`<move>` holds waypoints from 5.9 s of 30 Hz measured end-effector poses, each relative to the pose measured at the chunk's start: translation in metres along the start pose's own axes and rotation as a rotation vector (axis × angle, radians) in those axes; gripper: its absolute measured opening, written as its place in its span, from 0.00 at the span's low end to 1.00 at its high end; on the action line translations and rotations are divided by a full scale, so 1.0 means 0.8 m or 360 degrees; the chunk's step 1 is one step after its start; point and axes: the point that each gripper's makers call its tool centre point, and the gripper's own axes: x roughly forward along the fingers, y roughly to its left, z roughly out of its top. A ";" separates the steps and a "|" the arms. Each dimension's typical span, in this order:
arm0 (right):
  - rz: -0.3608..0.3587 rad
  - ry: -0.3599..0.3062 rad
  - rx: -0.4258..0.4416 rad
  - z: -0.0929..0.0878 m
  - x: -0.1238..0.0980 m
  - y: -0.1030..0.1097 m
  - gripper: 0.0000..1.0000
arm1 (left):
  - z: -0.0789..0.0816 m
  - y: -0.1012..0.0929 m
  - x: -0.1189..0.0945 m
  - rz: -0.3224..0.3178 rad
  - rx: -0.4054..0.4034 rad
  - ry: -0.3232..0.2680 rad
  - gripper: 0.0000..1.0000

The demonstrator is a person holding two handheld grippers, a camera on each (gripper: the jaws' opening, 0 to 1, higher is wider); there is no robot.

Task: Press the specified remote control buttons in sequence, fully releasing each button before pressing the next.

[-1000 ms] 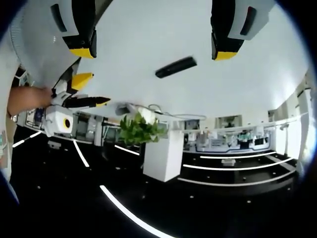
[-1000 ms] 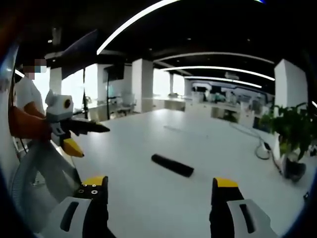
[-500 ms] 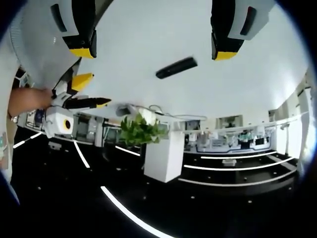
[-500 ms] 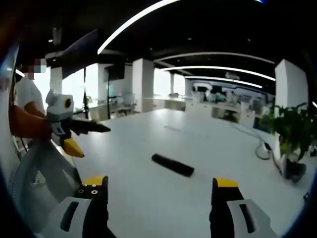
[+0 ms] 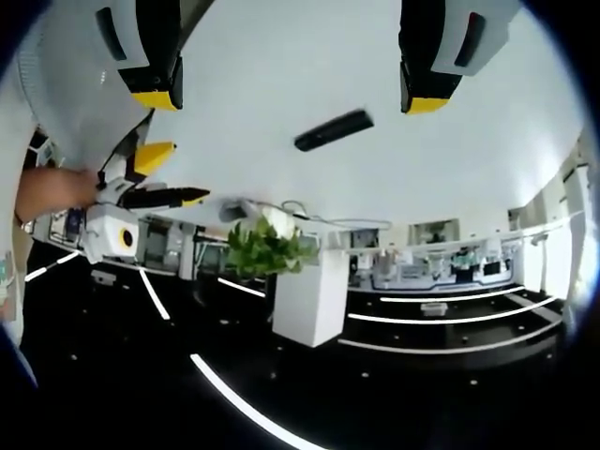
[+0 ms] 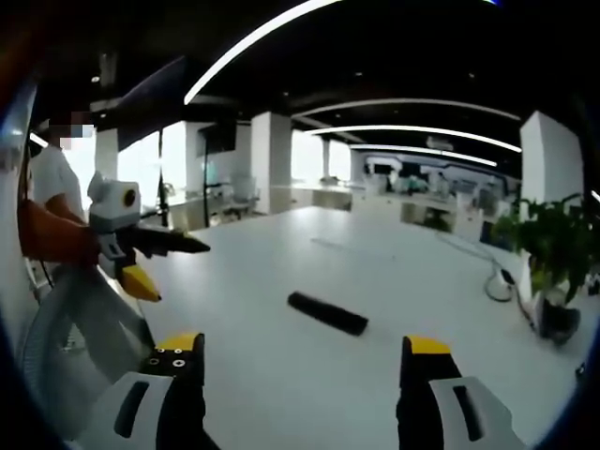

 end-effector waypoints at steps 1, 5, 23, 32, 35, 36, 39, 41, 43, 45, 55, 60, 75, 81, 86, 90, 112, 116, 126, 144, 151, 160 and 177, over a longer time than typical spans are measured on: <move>-0.0001 0.0003 0.0000 -0.001 0.000 0.000 0.83 | 0.000 0.000 0.000 0.0000 -0.0001 -0.0001 1.00; 0.0001 0.0007 -0.0007 -0.001 0.000 0.001 0.83 | 0.001 0.001 0.000 0.0004 -0.0003 -0.0006 1.00; -0.0003 0.0012 -0.0009 -0.002 0.000 0.001 0.83 | 0.002 0.001 -0.002 0.0006 -0.0002 -0.0014 1.00; 0.0001 0.0014 -0.0011 -0.002 0.000 0.002 0.83 | 0.002 0.001 -0.002 0.0007 -0.0002 -0.0014 1.00; 0.0001 0.0012 -0.0012 -0.001 0.000 0.002 0.83 | 0.002 0.001 -0.002 0.0006 0.0002 -0.0011 1.00; 0.0002 0.0012 -0.0012 -0.001 0.000 0.002 0.83 | 0.002 0.000 -0.002 0.0005 0.0001 -0.0011 1.00; 0.0003 0.0013 -0.0014 -0.002 0.000 0.002 0.83 | 0.002 0.000 -0.002 0.0004 0.0003 -0.0011 1.00; 0.0007 0.0016 -0.0013 -0.002 0.001 0.003 0.83 | 0.001 0.000 -0.002 0.0005 0.0005 -0.0007 1.00; 0.0009 0.0016 -0.0016 -0.002 0.001 0.003 0.83 | 0.001 0.000 -0.001 0.0002 0.0002 -0.0006 1.00; 0.0009 0.0017 -0.0015 -0.002 0.001 0.003 0.83 | 0.001 0.000 -0.001 0.0001 0.0003 -0.0004 1.00; 0.0018 0.0017 -0.0029 0.000 0.003 0.001 0.83 | 0.001 0.003 0.001 -0.0006 0.0017 0.0010 1.00; 0.0018 0.0017 -0.0027 0.000 0.004 -0.002 0.83 | 0.004 0.004 0.004 -0.0008 0.0026 0.0009 1.00; 0.0017 0.0020 -0.0043 0.003 0.003 -0.011 0.83 | 0.002 0.006 0.008 -0.0031 0.0047 0.0043 1.00; 0.0021 0.0024 -0.0058 0.005 0.004 -0.013 0.83 | 0.001 0.007 0.008 -0.0036 0.0053 0.0054 1.00; 0.0023 0.0029 -0.0076 0.007 0.004 -0.016 0.83 | 0.002 0.010 0.008 -0.0037 0.0064 0.0060 1.00; 0.0025 0.0033 -0.0087 0.008 0.004 -0.018 0.82 | 0.001 0.012 0.009 -0.0043 0.0082 0.0072 1.00; 0.0064 0.0095 -0.0157 0.010 0.017 -0.038 0.82 | 0.007 0.033 0.022 -0.0071 0.0160 0.0119 1.00; 0.0086 0.0108 -0.0167 0.011 0.020 -0.039 0.82 | 0.008 0.035 0.025 -0.0075 0.0163 0.0123 1.00; 0.0098 0.0111 -0.0198 0.017 0.027 -0.046 0.78 | 0.012 0.048 0.032 -0.0071 0.0176 0.0120 1.00; 0.0135 0.0126 -0.0248 0.021 0.038 -0.053 0.75 | 0.015 0.057 0.043 -0.0096 0.0204 0.0127 0.97; 0.0152 0.0138 -0.0271 0.022 0.044 -0.056 0.75 | 0.017 0.060 0.050 -0.0108 0.0239 0.0140 0.97; 0.0179 0.0165 -0.0307 0.022 0.051 -0.061 0.75 | 0.018 0.062 0.056 -0.0128 0.0261 0.0162 0.97; 0.0238 0.0220 -0.0394 0.022 0.067 -0.069 0.74 | 0.014 0.070 0.071 -0.0175 0.0306 0.0210 0.96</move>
